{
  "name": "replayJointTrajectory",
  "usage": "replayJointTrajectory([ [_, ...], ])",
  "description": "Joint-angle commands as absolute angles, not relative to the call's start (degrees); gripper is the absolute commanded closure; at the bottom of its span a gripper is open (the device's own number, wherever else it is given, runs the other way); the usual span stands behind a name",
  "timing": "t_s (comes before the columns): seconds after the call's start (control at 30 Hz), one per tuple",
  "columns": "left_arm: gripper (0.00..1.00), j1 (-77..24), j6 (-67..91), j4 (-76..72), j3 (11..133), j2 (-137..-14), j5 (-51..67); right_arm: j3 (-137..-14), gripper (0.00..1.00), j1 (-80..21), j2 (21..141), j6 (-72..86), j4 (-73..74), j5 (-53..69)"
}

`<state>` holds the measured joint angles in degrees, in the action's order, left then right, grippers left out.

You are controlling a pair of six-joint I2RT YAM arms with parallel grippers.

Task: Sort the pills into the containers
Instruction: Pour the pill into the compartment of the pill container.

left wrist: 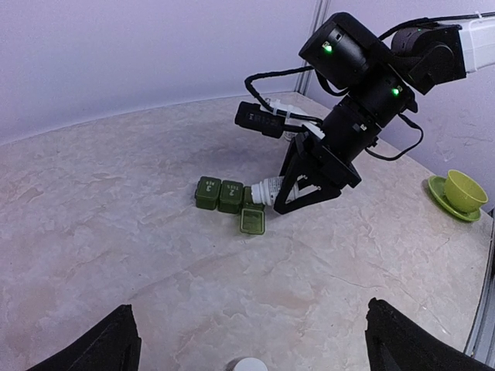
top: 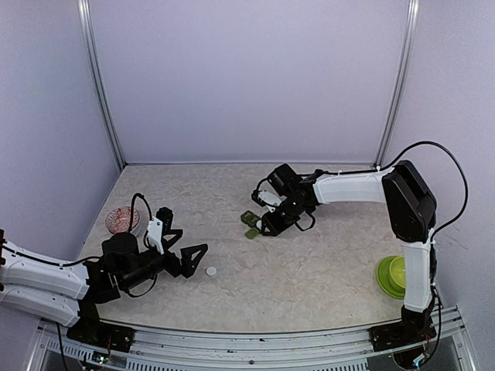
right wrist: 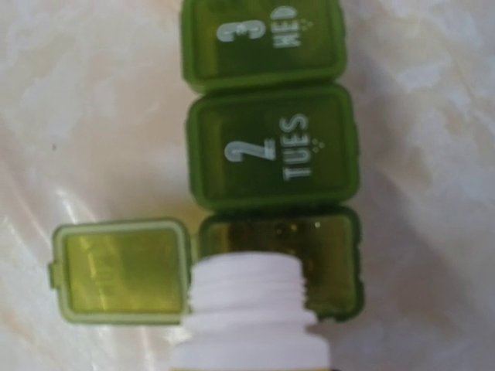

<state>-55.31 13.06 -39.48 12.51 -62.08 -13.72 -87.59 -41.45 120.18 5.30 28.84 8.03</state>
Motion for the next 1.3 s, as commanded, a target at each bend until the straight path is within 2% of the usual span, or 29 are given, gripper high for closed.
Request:
replayJointTrajectory([
  [0.0,0.01,-54.8,13.3,-41.6,11.9,-62.1,-13.0,-85.8,0.87,-41.0,119.0,4.8,26.4,8.2],
  [1.27,0.01,-54.8,13.3,-41.5,11.9,-62.0,-12.9,-76.6,0.88,-41.0,111.3,5.6,15.2,6.4],
])
